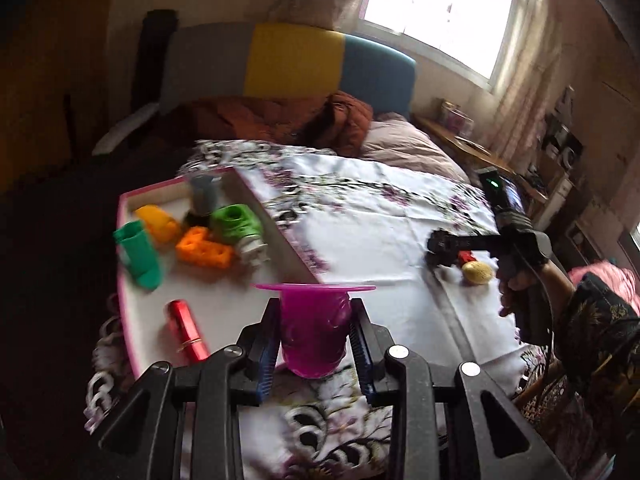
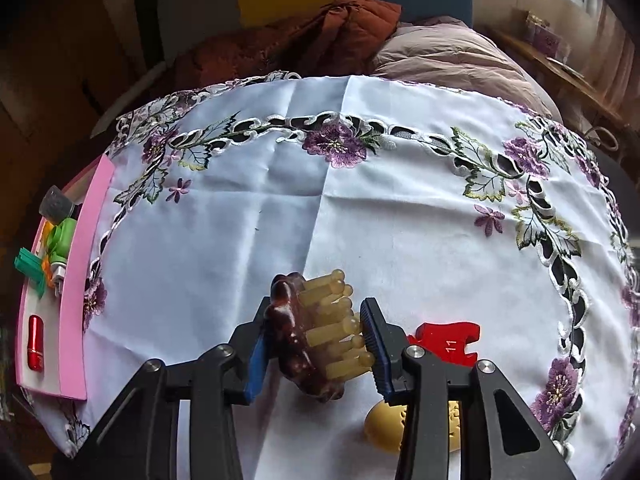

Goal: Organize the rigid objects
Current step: 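Carry the magenta suction cup into the tray and open the left tool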

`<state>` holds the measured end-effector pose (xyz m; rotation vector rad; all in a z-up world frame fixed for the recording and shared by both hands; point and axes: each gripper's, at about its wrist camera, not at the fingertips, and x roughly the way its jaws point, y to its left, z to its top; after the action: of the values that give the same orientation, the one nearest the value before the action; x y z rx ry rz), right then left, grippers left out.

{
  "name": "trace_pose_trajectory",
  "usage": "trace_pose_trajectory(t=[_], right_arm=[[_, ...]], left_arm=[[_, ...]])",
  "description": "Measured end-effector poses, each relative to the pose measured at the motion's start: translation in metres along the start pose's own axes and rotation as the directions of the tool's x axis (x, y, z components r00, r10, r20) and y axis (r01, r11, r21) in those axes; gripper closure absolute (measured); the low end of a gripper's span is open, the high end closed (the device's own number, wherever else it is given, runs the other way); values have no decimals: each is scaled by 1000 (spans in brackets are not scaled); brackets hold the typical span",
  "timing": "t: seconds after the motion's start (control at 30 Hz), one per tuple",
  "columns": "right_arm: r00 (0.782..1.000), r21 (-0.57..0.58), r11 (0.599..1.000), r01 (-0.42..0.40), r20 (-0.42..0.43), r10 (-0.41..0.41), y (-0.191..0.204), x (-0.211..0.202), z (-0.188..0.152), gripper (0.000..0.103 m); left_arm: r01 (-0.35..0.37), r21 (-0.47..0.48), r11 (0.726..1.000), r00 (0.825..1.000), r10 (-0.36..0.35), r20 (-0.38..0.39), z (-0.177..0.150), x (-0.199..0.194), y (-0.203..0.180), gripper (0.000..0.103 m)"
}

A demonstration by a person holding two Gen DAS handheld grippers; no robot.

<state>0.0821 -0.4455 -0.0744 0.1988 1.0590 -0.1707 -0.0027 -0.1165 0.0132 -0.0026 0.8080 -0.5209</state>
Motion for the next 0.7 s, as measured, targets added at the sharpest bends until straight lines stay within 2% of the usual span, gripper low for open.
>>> trace_pose_trajectory(t=[0.13,0.33,0.53,0.7], right_arm=[[999,-50,998,32,6,-32,7,-1,-1,60],[998,-78,995,66,14,-65,10,-1,-2,60],[996,-97,991,88,19,-86,12,-2,-2,60],[996,-100,991,90,20,-89,13,-2,-3,60]], left_arm=[[-68,-79,995,997,70,19,-4,-14,35,71],[-147,-186,972,989,149,-1,-13,-23,83,71],[-141,-248,959,990,143,-8,-1,-15,103,71],[-132,-285,949,991,127,-35,18,12,113,71]])
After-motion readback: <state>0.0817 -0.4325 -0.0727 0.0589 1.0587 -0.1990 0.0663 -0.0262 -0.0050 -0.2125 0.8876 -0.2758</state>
